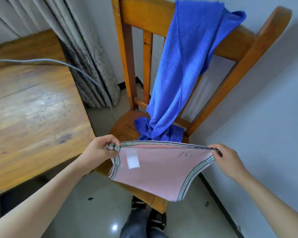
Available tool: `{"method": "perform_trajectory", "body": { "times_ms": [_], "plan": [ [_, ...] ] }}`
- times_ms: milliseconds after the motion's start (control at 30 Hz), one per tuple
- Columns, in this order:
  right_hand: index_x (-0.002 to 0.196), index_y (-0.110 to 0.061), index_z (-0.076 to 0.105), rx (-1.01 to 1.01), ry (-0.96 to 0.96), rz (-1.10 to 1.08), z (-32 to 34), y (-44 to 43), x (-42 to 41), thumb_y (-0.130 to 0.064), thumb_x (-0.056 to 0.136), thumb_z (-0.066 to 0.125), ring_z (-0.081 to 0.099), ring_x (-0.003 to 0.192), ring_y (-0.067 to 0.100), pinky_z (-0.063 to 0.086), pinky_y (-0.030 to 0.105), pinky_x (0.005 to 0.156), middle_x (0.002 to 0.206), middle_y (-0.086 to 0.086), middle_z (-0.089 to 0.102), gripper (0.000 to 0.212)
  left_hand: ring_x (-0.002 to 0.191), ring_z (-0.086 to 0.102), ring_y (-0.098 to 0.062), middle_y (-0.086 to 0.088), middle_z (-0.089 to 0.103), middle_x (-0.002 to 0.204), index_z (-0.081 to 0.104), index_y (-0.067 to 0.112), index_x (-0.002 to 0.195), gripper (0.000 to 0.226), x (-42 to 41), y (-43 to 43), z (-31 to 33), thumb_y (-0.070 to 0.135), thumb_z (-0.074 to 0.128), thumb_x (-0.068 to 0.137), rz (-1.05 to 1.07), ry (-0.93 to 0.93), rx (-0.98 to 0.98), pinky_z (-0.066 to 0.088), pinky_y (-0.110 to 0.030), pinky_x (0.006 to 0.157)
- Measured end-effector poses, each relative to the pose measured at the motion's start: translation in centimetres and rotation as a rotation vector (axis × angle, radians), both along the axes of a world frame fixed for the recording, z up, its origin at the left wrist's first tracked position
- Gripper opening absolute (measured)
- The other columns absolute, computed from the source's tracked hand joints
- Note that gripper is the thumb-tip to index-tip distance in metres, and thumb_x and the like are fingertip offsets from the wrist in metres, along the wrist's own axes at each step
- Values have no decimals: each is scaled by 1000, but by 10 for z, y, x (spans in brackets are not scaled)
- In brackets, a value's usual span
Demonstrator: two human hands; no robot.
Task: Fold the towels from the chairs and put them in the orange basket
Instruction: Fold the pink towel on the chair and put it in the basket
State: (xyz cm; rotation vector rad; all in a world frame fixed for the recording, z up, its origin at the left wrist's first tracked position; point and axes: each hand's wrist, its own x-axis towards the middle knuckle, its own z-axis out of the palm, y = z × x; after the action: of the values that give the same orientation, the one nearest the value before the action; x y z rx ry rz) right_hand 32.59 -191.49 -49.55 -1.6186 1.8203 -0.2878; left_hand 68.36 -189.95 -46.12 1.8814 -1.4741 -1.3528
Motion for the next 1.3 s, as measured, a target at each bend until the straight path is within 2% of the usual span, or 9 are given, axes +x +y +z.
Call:
{"method": "perform_trajectory", "body": {
  "times_ms": [167, 367, 467, 600, 733, 800, 867, 1033, 1300],
  "plan": [
    [122, -7, 56, -17, -32, 90, 23, 17, -2, -6, 97, 39, 51, 101, 17, 33, 20, 84, 115, 5, 59, 30, 78, 64, -27, -10, 69, 74, 65, 10, 70, 19, 3, 35, 20, -4, 62, 82, 244, 225, 80, 53, -39, 73],
    [89, -18, 64, -21, -173, 52, 62, 38, -3, -2, 94, 45, 58, 70, -1, 39, 1, 60, 76, -11, 63, 26, 78, 66, -4, 8, 71, 85, 73, 38, 87, 38, 11, 79, 58, 1, 68, 78, 146, 84, -56, 57, -22, 63],
    [65, -35, 68, 11, -272, 66, 90, 52, -9, -1, 89, 54, 58, 67, -7, 39, 0, 59, 69, -20, 68, 44, 68, 65, -12, 3, 70, 78, 74, 36, 76, 14, 23, 102, 89, 42, 78, 64, 32, 104, -72, 51, -19, 57],
    [48, -35, 67, -10, -386, 48, 126, 56, -10, 7, 81, 60, 55, 53, -1, 39, 3, 54, 51, -15, 61, 54, 63, 67, -16, 0, 70, 69, 74, 26, 74, 62, 47, 119, 109, 78, 72, 40, -59, 143, -66, 54, -26, 56],
    [44, -27, 63, -38, -441, 4, 117, 38, 2, 7, 81, 60, 51, 47, 1, 38, 5, 48, 46, -13, 56, 50, 71, 69, -12, 7, 71, 78, 71, 36, 79, 42, 55, 101, 102, 72, 67, 58, -102, -3, -60, 57, -31, 60],
    [48, -22, 62, -62, -398, -27, 92, 19, 13, 0, 82, 63, 48, 46, 2, 35, 6, 47, 46, -13, 56, 40, 76, 64, -8, 11, 68, 79, 65, 38, 76, 5, 50, 79, 79, 40, 68, 79, -76, -169, -69, 50, -23, 64],
    [56, -20, 57, -96, -292, -49, 59, -4, 28, -9, 83, 66, 47, 47, 4, 34, 11, 48, 46, -13, 56, 31, 81, 59, -18, 5, 64, 86, 59, 27, 81, 16, 45, 52, 47, 14, 59, 89, -55, -387, -74, 45, -28, 67],
    [67, -13, 55, -120, -116, -26, 0, -42, 58, -20, 84, 66, 46, 61, 17, 37, 30, 61, 59, -4, 51, 22, 97, 61, -28, -8, 67, 109, 63, 17, 111, 23, 34, 21, -19, 15, 48, 94, -5, -737, -81, 51, -33, 73],
    [81, -11, 57, -56, -52, -64, -20, -59, 58, -22, 87, 63, 60, 60, 21, 36, 23, 51, 66, -3, 55, 13, 84, 66, -32, -8, 71, 102, 65, 13, 110, 22, 20, 20, -50, 17, 50, 94, 24, -828, -301, 55, -33, 62]
  ]
}}
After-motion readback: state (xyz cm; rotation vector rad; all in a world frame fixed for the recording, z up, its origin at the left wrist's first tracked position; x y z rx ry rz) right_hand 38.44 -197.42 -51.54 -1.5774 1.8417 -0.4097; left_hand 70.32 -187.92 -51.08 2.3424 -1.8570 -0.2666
